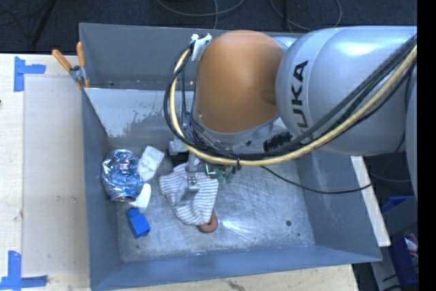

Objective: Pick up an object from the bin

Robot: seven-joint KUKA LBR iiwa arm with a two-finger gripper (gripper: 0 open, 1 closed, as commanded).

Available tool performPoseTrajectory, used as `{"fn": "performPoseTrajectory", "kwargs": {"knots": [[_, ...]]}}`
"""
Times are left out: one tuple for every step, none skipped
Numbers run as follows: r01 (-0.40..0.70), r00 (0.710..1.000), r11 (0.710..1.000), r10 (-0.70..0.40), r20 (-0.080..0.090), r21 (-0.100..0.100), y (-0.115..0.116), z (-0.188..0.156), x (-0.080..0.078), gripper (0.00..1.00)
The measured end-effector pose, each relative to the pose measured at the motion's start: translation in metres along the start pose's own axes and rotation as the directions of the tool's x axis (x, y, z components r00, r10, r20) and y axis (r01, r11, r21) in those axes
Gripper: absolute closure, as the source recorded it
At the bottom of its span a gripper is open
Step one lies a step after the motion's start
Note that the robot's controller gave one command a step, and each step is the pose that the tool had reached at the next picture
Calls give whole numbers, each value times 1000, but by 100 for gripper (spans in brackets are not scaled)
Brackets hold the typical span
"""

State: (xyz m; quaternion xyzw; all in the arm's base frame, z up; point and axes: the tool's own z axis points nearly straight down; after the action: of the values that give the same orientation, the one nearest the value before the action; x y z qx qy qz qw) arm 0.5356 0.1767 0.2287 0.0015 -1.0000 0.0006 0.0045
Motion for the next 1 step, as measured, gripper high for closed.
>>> {"fn": "performPoseTrajectory", "kwargs": {"knots": [[-4, 1000, 1000, 4, 8, -1, -1, -4, -2, 0]]}}
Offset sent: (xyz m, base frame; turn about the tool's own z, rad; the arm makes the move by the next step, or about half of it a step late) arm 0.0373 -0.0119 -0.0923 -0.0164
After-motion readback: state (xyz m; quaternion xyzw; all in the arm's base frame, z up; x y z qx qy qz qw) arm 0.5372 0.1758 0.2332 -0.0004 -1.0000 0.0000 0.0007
